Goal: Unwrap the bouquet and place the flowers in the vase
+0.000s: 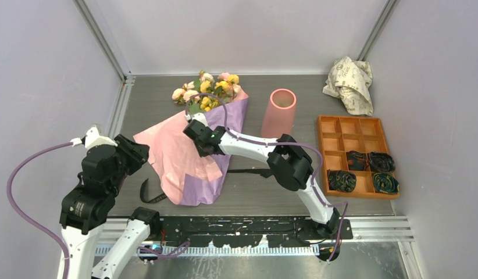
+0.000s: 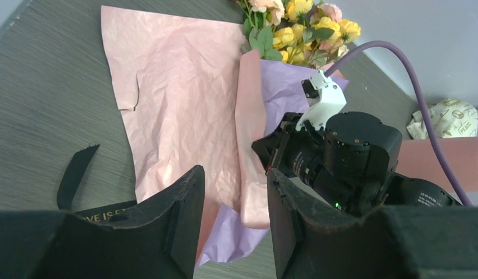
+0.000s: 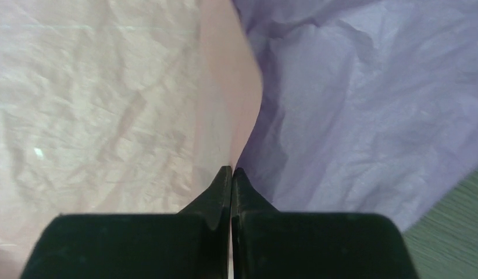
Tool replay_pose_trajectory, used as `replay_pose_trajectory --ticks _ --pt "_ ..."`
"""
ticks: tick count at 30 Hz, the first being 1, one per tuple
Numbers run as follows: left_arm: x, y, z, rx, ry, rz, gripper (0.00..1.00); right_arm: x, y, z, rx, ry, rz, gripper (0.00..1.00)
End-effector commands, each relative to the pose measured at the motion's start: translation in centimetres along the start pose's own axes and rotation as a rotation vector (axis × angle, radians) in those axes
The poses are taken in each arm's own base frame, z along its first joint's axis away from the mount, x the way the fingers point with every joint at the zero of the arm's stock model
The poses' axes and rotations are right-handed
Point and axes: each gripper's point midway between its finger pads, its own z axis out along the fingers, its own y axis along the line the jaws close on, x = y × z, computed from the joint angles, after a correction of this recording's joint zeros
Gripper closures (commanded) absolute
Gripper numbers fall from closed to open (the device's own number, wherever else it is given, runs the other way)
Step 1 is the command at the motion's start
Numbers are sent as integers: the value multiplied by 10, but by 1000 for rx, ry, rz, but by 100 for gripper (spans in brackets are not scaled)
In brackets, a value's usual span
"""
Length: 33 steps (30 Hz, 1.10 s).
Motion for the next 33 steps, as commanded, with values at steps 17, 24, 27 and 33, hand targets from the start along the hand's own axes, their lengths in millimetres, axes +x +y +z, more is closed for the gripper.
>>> replay_pose_trajectory --ticks 17,24,27,33 --pt "70 -40 80 165 219 -24 58 49 -145 -139 464 -129 134 99" --pt "93 -47 97 203 308 12 58 89 -193 -164 728 -60 149 98" --pt "100 -49 102 209 336 32 58 100 -206 -178 815 -38 150 85" --pt "122 -58 105 253 405 79 58 116 -212 -192 839 -4 193 72"
